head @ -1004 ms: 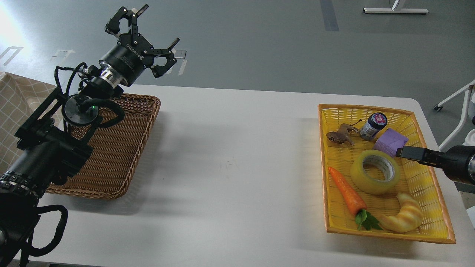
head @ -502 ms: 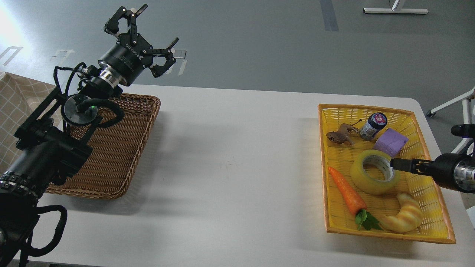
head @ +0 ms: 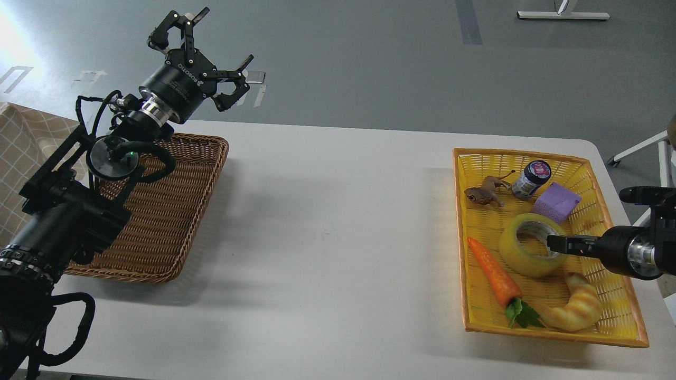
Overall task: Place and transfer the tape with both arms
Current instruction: 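Hook the tape roll's hole with the right gripper and lift it, then carry the tape roll toward the table center and set it down, then withdraw the right gripper up and away from the tape roll, then swing the left gripper out and reach toward the tape roll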
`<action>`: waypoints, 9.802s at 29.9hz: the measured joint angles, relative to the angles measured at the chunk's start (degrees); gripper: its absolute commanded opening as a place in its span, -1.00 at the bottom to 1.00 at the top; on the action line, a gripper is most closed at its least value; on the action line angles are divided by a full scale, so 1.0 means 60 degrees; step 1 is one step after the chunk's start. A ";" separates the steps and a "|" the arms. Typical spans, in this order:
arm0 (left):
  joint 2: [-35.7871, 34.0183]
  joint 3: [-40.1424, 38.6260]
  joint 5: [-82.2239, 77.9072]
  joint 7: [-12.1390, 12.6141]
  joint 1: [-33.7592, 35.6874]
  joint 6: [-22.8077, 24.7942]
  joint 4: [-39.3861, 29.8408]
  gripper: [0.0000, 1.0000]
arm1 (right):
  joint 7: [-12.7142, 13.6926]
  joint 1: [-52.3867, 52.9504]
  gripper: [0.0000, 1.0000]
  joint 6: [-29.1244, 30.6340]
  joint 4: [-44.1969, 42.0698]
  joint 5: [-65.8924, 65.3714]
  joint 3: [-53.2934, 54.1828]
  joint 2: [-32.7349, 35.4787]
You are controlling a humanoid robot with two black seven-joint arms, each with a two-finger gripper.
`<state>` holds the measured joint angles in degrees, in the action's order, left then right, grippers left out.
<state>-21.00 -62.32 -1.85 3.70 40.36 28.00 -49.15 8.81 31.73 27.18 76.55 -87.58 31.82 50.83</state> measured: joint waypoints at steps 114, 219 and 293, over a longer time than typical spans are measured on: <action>0.0045 -0.0131 0.0059 -0.0178 0.0056 0.0000 0.0014 0.96 | -0.0091 0.4288 -0.76 0.0136 -0.2782 -0.1588 -0.3239 -0.6900; -0.0134 -0.0114 -0.0014 -0.0177 0.0132 0.0000 -0.0006 0.96 | -0.1776 0.0548 1.00 -0.0022 -0.1785 0.9727 0.9176 -0.5183; -0.1108 0.0306 -0.1352 -0.0106 0.0124 0.0000 -0.1692 0.96 | -0.1629 0.0368 1.00 0.0136 -0.1699 0.9674 0.8875 -0.5572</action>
<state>-27.66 -60.49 -9.96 3.06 41.10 28.00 -59.30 -0.97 33.94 28.00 66.36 -29.53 85.07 17.40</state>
